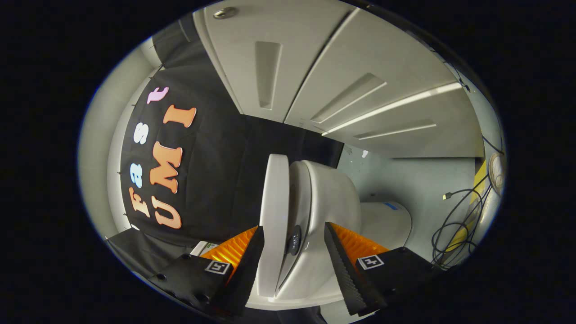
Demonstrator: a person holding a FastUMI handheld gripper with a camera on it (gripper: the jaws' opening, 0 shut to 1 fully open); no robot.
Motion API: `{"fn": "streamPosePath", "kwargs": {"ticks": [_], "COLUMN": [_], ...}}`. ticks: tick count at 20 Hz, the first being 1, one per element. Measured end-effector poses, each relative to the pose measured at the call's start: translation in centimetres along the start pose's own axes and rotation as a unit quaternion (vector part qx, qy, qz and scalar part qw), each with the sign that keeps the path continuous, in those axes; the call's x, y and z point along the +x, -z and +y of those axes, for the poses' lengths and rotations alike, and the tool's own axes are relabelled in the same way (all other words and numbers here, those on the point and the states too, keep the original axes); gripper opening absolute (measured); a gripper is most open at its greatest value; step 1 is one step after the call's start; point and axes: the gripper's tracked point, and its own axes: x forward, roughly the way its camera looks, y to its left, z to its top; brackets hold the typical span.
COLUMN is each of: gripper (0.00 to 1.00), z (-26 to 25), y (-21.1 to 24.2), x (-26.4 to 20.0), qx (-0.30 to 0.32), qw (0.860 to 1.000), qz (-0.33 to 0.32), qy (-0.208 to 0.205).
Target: Open the toilet lid.
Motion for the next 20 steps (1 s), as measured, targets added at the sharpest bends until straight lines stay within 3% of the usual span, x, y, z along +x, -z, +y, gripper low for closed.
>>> {"fn": "streamPosePath", "kwargs": {"ticks": [3, 7, 8, 10, 20], "gripper": [0.76, 0.32, 0.13, 0.08, 0.07], "z": [-0.5, 0.2, 0.2, 1.2, 1.8], "y": [1.4, 1.9, 1.8, 1.8, 2.0], "x": [1.0, 2.4, 2.9, 3.1, 2.9], "qx": [0.015, 0.044, 0.039, 0.037, 0.080], "qw": [1.000, 0.999, 0.999, 0.999, 0.997], "qz": [0.021, 0.025, 0.020, 0.024, 0.001], "qy": [0.001, -0.015, -0.008, -0.001, 0.012]}}
